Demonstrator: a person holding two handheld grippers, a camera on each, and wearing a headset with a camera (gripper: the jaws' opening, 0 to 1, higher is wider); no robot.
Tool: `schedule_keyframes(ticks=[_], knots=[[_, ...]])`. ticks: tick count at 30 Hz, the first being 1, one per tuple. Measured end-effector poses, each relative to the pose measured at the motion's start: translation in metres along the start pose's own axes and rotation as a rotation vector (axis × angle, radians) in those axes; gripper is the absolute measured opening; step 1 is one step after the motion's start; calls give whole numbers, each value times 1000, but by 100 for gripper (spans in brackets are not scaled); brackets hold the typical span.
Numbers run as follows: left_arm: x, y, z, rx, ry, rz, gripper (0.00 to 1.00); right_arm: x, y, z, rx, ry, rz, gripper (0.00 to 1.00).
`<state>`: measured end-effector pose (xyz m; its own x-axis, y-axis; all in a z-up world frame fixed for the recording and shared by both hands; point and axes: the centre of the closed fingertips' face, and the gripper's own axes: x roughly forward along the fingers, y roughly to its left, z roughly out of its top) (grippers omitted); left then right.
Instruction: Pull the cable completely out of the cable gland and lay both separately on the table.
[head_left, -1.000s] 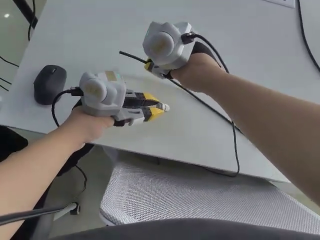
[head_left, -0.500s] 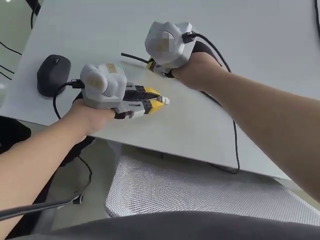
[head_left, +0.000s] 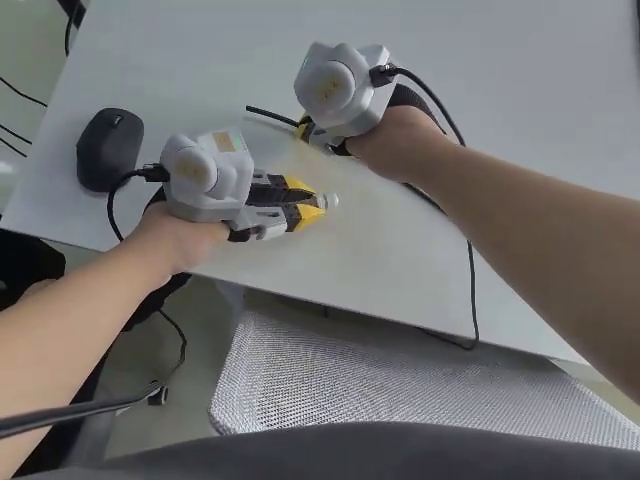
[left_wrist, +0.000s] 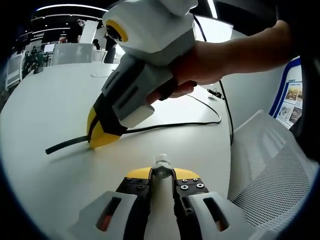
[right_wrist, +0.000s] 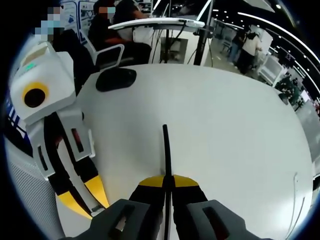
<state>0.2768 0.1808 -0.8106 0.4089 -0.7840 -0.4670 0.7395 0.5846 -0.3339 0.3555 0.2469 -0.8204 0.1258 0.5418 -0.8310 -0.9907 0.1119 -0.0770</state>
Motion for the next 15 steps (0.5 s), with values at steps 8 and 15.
schedule_keyframes(ticks=[8,15], knots=[[1,-2,0,43,28,15,16,-1,0,1,-3,-4,2,0],[1,-2,-2,47,53,22,16,-1,-1,0,11,0,1,0]])
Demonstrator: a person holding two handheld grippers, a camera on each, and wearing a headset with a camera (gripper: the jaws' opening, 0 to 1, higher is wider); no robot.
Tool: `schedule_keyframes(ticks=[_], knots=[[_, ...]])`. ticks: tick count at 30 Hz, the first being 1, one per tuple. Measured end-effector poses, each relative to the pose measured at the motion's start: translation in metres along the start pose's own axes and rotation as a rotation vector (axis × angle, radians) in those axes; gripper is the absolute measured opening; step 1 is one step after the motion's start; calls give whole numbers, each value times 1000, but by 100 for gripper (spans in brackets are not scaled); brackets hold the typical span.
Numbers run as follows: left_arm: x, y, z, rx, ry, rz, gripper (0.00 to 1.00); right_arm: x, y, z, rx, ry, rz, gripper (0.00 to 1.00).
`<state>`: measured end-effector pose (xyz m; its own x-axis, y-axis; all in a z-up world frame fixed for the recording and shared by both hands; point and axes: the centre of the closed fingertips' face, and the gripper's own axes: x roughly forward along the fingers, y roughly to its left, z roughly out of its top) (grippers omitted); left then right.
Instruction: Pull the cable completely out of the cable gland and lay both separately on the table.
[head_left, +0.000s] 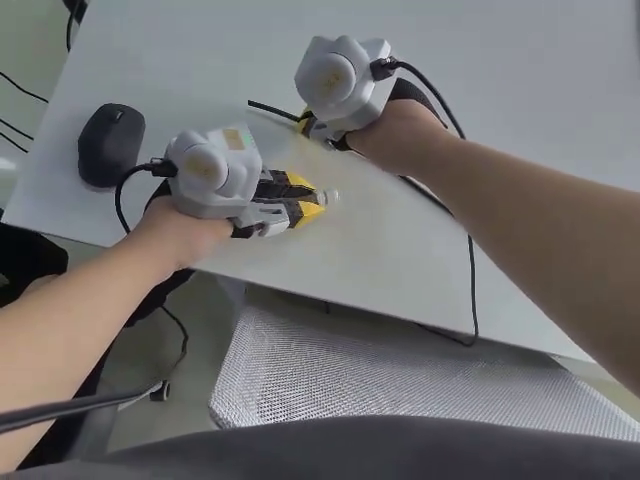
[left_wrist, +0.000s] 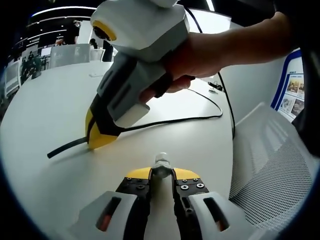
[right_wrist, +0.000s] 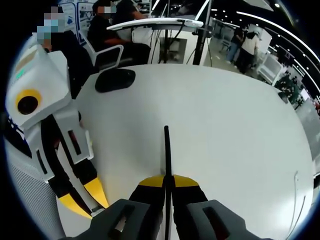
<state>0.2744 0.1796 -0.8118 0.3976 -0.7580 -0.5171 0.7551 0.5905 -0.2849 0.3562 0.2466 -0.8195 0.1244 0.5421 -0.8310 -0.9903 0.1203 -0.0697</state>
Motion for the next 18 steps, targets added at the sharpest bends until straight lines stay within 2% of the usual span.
schedule_keyframes(ticks=[11,12,18], knots=[[-1,1,0,-20,1,11,18,0,-1,-1,15,0,-3,0],[-1,0,0,-20,1,11,19,0,2,0,32,-7,9,1],[-1,2,1,-26,-1,18,20,0,-1,0,18,-6,-1,3]])
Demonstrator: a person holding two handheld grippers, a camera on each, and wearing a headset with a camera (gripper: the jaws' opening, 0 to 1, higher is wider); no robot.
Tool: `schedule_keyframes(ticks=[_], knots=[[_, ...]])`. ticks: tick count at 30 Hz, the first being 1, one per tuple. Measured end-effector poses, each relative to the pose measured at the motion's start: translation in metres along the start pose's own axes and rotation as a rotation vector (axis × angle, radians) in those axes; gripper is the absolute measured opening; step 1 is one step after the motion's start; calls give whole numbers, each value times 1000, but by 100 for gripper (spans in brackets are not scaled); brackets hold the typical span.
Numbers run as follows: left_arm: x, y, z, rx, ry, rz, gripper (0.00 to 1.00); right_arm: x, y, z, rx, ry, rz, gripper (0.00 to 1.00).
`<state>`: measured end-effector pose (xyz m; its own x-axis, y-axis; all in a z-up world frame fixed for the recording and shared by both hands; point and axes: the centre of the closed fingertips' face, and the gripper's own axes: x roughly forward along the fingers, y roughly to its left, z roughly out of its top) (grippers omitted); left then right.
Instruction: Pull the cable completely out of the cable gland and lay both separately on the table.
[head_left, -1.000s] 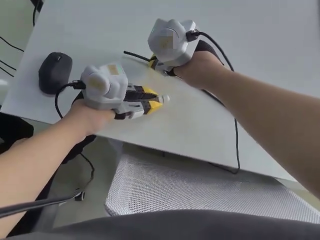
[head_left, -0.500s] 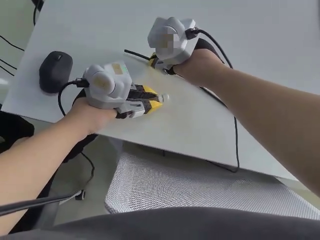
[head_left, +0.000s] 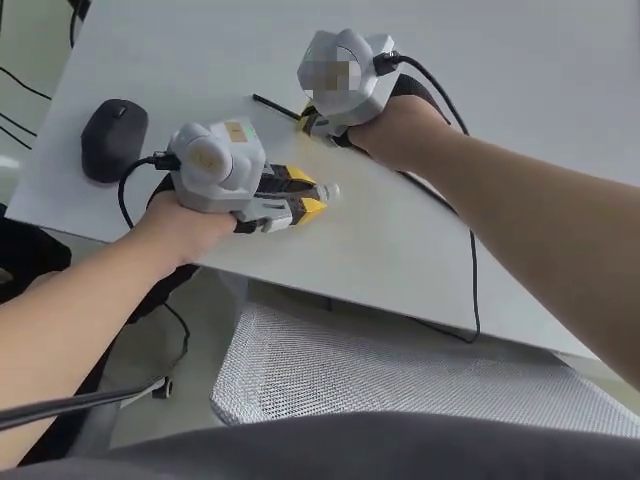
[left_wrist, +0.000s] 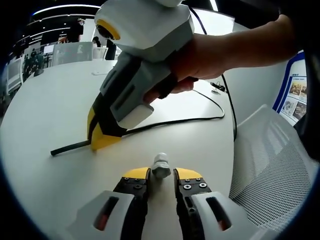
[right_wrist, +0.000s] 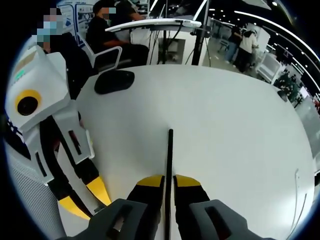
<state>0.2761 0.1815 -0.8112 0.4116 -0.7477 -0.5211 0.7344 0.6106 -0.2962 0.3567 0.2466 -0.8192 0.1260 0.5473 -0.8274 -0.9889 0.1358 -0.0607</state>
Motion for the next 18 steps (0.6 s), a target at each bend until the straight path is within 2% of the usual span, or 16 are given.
schedule_keyframes(ticks=[10,18], knots=[[-3,2,-1,-12,2,14,24,-4,-7,-2,14,1,-29,12],[-6,1,6,-25,-13,27,29,-29,-17,12,36,-74,-75,17]])
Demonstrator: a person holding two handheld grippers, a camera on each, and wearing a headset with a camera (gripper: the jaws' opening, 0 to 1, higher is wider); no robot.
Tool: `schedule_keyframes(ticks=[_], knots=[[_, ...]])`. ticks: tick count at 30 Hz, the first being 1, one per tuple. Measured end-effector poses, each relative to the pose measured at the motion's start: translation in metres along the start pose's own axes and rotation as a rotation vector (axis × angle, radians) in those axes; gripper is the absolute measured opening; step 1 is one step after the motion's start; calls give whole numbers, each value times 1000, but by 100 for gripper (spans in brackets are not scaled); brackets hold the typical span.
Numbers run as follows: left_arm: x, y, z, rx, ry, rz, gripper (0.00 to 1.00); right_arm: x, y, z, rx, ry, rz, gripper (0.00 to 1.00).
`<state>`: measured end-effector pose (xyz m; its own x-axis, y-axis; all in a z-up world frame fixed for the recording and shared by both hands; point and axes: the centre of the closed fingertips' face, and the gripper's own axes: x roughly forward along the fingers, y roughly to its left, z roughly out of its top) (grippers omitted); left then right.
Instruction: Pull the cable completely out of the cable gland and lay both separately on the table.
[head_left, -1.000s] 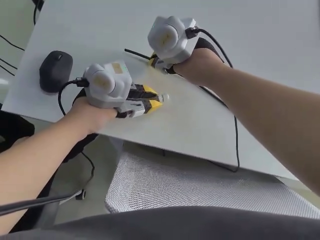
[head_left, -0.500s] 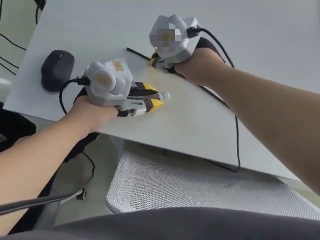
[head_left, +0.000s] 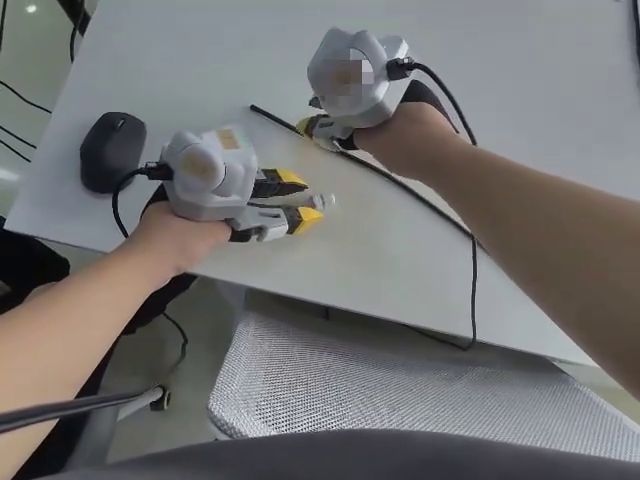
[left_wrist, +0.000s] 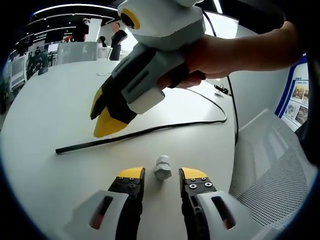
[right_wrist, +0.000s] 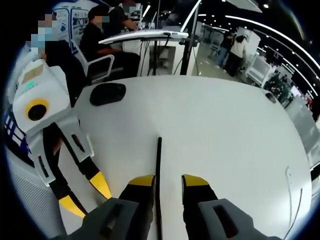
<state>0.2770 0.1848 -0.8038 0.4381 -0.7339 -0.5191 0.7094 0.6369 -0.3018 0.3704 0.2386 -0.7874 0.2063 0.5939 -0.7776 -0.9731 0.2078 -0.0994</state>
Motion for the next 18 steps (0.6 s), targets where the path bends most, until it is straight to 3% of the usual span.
schedule_keyframes(ticks=[18], knots=[[-12,-11,11,-41,-26,18,37,-72,-3,8,92,-131,-45,29]])
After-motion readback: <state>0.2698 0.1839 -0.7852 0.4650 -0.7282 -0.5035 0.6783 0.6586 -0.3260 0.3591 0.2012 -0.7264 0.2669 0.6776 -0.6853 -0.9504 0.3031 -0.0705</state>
